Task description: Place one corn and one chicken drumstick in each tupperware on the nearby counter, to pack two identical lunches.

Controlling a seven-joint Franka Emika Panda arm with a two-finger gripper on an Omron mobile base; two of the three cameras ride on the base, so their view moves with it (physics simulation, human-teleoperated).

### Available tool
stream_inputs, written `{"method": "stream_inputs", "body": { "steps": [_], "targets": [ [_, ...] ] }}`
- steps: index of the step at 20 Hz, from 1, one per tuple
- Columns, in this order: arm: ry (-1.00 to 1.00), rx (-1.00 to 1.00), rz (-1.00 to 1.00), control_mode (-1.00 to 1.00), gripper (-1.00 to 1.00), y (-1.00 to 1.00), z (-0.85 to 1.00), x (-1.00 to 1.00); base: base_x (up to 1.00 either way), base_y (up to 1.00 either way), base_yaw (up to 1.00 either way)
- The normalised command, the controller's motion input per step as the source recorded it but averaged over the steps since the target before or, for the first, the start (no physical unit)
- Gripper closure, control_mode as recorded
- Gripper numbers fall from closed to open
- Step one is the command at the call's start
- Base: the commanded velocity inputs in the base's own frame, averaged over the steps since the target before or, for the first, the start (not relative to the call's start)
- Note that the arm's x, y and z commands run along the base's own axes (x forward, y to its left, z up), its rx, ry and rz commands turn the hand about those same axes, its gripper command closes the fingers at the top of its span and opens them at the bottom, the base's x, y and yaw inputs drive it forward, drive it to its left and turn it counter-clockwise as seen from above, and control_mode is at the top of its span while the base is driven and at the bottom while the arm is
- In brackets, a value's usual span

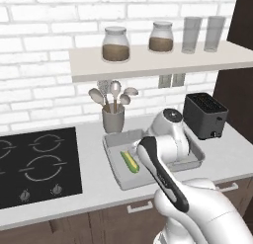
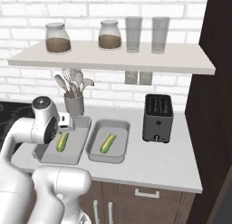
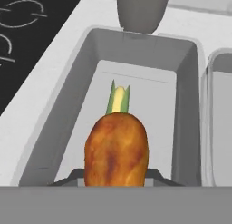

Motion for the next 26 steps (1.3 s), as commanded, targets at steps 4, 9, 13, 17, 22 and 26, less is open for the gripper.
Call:
{"method": "stream_inputs", "body": {
  "steps": [4, 9, 13, 17, 22, 26],
  "targets": [
    [-0.02, 0.00, 0.00, -1.00, 1.00, -0.02, -0.51, 0.27, 0.00, 0.00, 0.00],
    [0.00, 0.00, 0.00, -1.00, 1.00, 0.00, -0.17, 0.21, 0.00, 0.00, 0.00],
    [0.00, 0.00, 0.00, -1.00, 1.00, 0.00, -0.18, 0.00, 0.00, 0.00, 0.00],
    [0.00, -0.02, 0.00, -1.00, 1.00, 0.00, -0.44, 0.00, 0.00, 0.00, 0.00],
    [0.00, -0.05, 0.00, -1.00, 1.00, 0.02, -0.49, 0.03, 0.00, 0.00, 0.00],
    [0.00, -0.04, 0.00, -1.00, -1.00, 0.01, -0.51, 0.05, 0.00, 0.00, 0.00]
  ]
}}
